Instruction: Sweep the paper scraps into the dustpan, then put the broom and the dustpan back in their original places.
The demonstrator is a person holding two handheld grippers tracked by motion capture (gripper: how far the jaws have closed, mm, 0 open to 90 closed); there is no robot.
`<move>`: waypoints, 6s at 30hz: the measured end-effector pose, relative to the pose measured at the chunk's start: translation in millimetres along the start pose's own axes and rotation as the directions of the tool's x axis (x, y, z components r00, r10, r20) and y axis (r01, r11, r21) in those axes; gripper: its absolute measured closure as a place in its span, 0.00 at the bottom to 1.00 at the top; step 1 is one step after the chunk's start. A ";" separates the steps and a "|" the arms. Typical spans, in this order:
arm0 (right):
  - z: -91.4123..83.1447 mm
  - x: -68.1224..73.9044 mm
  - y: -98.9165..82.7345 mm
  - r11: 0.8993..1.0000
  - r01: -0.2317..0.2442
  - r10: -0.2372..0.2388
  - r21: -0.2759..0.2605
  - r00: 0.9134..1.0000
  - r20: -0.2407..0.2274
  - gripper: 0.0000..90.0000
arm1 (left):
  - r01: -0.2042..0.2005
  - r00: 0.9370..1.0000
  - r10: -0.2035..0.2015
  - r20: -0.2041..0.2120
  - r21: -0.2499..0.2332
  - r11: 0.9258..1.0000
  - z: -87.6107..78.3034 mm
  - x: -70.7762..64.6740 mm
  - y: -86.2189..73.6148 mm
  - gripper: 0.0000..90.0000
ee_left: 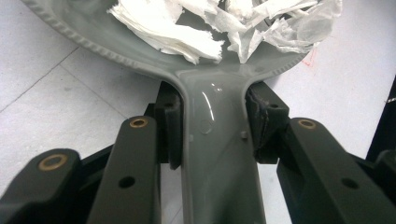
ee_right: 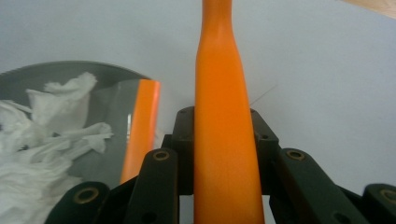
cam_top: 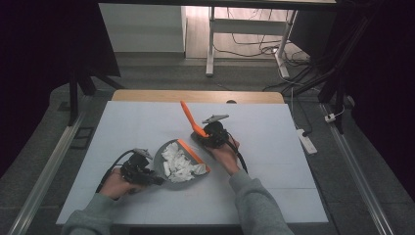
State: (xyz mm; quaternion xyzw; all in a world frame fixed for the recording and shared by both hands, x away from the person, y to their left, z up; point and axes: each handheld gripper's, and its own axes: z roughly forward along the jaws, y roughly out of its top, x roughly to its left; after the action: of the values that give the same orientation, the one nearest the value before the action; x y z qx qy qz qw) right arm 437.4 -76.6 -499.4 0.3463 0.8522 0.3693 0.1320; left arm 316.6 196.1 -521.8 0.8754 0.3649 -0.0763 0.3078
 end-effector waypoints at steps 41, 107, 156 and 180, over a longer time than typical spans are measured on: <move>-84.1 4.1 -23.8 0.975 -0.058 0.035 -0.215 0.993 -0.110 0.78 | -0.036 0.999 0.035 -0.029 -0.045 0.998 -2.0 -10.0 -3.5 0.68; -170.3 -31.2 -117.0 0.968 -0.183 0.156 -0.172 0.975 -0.158 0.78 | 0.279 0.910 -0.376 -0.178 -0.409 0.869 -36.6 -18.9 -54.4 0.68; -127.7 -63.9 -139.0 0.984 -0.173 0.168 0.037 0.979 0.117 0.47 | 0.402 0.799 -0.536 -0.273 -0.420 0.814 -21.2 -7.6 -62.4 0.43; -161.2 -41.7 -145.9 0.997 0.013 -0.015 -0.072 0.999 -0.031 0.54 | 0.110 0.944 -0.220 -0.247 -0.391 0.914 -44.0 -30.1 -62.3 0.39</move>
State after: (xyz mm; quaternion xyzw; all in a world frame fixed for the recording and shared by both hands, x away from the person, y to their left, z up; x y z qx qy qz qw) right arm 318.3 -263.1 -494.3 0.3296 0.8427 0.4041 0.1337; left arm 248.1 238.4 -506.0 0.7687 0.4865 0.0953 0.4041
